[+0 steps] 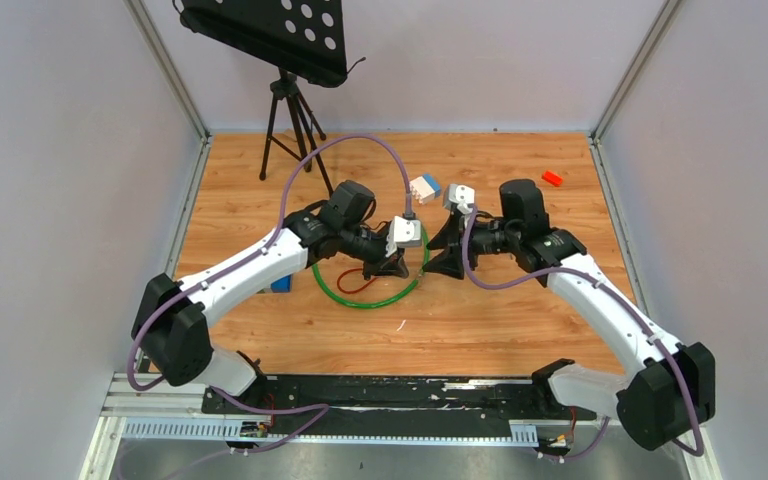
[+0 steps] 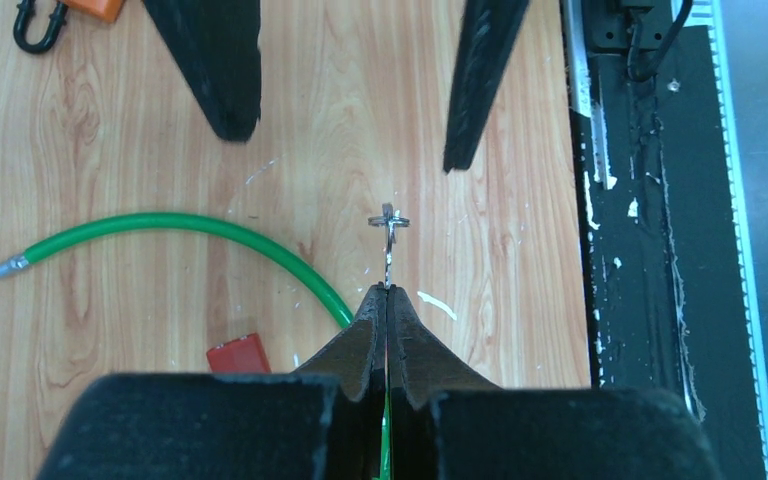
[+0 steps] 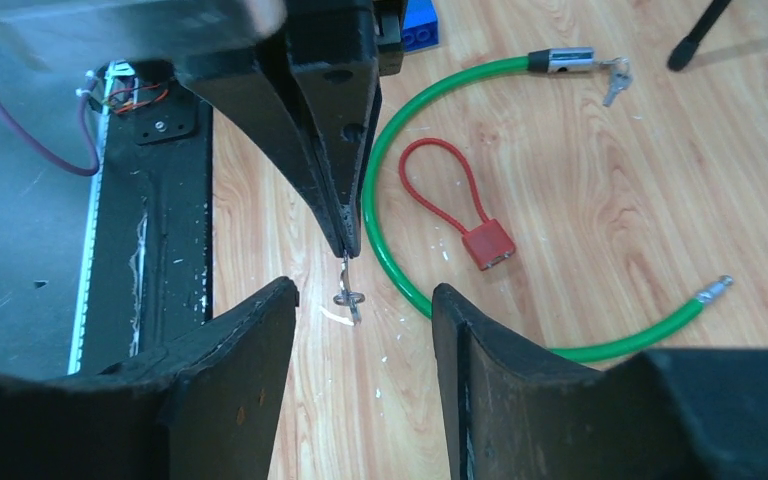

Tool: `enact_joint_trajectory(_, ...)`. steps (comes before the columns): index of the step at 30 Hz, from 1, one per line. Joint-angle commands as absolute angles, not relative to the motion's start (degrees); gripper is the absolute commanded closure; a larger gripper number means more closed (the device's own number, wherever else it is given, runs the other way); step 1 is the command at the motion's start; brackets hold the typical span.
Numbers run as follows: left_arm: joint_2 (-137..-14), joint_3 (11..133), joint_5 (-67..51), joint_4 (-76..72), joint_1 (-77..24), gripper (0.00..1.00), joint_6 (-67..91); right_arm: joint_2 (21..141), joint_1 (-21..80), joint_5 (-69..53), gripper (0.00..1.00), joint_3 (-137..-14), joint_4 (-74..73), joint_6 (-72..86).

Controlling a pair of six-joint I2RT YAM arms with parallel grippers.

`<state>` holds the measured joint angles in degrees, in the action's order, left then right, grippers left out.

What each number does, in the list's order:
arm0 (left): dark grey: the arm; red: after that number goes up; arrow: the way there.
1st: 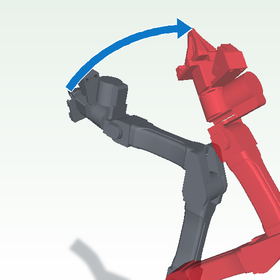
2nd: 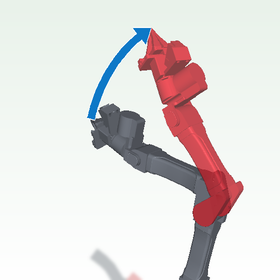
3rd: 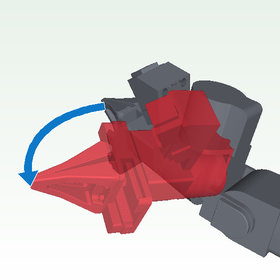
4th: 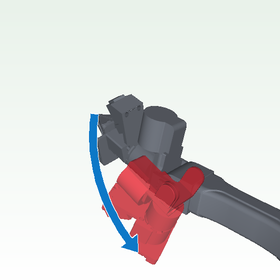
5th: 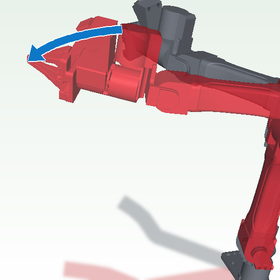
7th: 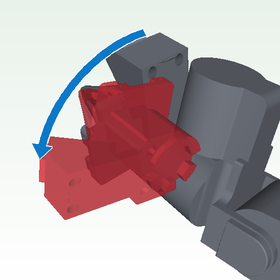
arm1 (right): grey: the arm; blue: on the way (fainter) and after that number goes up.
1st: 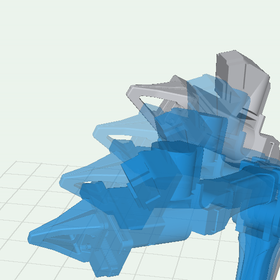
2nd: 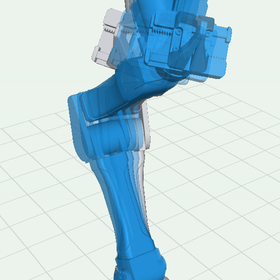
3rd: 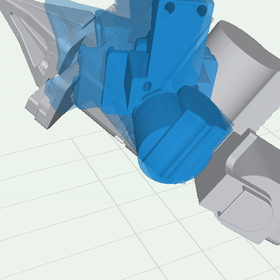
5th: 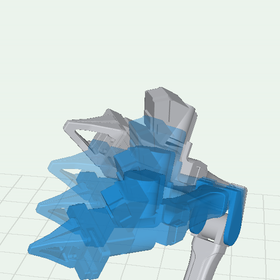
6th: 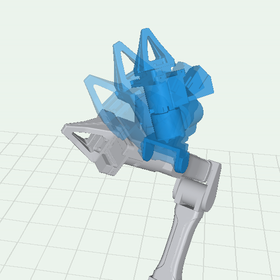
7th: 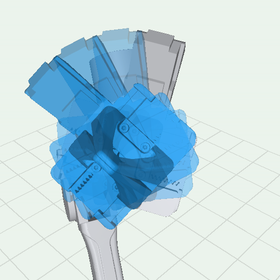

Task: Unlock with the key
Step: Adjust the key.

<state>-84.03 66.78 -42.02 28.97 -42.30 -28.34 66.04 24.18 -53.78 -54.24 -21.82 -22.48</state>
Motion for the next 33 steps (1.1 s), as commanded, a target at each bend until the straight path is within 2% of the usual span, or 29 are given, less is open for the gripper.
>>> enact_joint_trajectory(1,-81.2,66.7,-45.1,28.3,-42.8,1.00,-28.6,69.0,24.2,-60.2,0.48,-54.3,-18.1,-20.1)
enact_joint_trajectory(12,-80.7,66.4,-45.0,26.6,-43.0,1.00,-27.2,73.6,26.5,-60.2,0.46,-54.8,-20.2,-21.9)
enact_joint_trajectory(18,-80.3,66.0,-45.0,25.7,-43.0,1.00,-26.5,74.5,26.6,-58.4,0.49,-55.1,-22.3,-24.2)
enact_joint_trajectory(33,-80.7,65.6,-45.1,26.1,-43.0,1.00,-26.8,73.8,26.6,-56.8,0.68,-56.2,-24.6,-26.5)
